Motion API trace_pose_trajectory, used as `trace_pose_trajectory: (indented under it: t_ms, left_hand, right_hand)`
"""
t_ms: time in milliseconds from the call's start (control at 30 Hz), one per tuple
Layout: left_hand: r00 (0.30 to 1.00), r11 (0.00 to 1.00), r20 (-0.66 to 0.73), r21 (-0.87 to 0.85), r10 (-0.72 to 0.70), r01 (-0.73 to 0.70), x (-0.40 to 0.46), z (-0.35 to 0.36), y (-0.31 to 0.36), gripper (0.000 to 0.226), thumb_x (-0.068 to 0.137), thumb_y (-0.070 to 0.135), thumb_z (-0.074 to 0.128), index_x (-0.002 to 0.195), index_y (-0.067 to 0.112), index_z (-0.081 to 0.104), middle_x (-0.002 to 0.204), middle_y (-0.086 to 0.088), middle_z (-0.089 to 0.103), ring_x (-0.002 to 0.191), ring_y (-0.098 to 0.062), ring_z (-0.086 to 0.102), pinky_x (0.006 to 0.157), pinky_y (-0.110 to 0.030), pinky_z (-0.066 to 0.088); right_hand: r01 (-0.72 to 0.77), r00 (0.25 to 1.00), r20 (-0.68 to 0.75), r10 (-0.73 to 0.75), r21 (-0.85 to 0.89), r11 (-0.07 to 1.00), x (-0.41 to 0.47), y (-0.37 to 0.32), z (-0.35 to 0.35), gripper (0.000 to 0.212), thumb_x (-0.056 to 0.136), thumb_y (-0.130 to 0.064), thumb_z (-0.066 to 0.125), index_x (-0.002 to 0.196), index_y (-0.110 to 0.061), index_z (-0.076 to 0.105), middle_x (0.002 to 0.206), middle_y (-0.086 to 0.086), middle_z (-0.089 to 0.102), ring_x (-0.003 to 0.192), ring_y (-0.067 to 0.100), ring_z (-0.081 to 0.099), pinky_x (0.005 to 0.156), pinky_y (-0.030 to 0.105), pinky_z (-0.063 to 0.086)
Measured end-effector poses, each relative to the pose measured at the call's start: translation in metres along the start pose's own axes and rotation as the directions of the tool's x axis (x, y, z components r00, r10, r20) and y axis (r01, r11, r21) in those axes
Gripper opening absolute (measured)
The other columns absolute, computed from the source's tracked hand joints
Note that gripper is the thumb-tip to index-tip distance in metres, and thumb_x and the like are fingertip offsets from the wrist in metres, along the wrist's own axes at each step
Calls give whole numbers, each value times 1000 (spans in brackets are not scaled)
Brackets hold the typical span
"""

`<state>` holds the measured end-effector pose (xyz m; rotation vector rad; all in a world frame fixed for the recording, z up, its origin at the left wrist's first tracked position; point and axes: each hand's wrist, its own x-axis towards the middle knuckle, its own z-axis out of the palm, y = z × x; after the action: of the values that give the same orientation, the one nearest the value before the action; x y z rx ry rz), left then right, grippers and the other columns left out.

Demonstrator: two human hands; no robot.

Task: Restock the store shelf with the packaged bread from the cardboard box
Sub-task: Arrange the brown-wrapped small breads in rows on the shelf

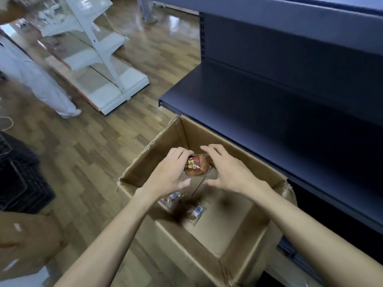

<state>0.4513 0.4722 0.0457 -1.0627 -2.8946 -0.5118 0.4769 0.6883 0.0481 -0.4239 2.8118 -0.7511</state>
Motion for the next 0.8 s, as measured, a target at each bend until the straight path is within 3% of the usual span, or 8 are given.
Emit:
trace_pose_trajectory:
  t_ms: [133, 267, 400, 600, 800]
  left_hand:
    - [999, 1000, -53, -21, -2, 1, 0, -12, 6, 71, 69, 31, 79, 130, 10, 49, 120, -1, 51, 111, -18, 46, 98, -25, 41]
    - [995, 999, -90, -23, -33, 31, -5, -28, 8, 68, 69, 33, 72, 130, 13, 48, 120, 2, 50, 112, -16, 45, 91, -26, 46]
    - [991, 999, -128, -21, -48, 46, -13, -43, 5, 68, 69, 36, 67, 130, 14, 48, 121, 2, 50, 112, -15, 46, 94, -28, 46]
    - [981, 1000, -196, -19, 12, -16, -17, -63, 14, 67, 68, 24, 70, 130, 10, 48, 121, -2, 50, 115, -18, 46, 99, -29, 42]
    - [958, 997, -278, 3, 72, -74, -22, -87, 22, 72, 68, 26, 75, 133, 10, 46, 131, -3, 47, 125, -18, 44, 104, -28, 41]
  right_hand:
    - [78, 993, -80, -82, -59, 995, 2, -14, -6, 95, 72, -42, 82, 149, -29, 27, 145, -8, 32, 114, 20, 56, 87, 37, 54]
    - [128, 979, -152, -132, -37, 991, 2, -24, -13, 74, 76, -25, 79, 139, -23, 40, 134, -6, 42, 109, 23, 59, 87, 38, 54]
    - [147, 964, -217, -155, -54, 988, -1, -34, -22, 55, 78, -19, 75, 125, -24, 46, 120, -7, 46, 95, 19, 59, 79, 35, 53]
    - [139, 960, -226, -167, -136, 981, -6, -59, -36, 72, 77, -35, 75, 140, -24, 40, 135, -7, 43, 104, 20, 59, 79, 31, 49]
    - [130, 924, -336, -182, -171, 977, -13, -80, -49, 56, 79, -32, 70, 130, -30, 47, 126, -13, 47, 97, 20, 60, 77, 37, 52]
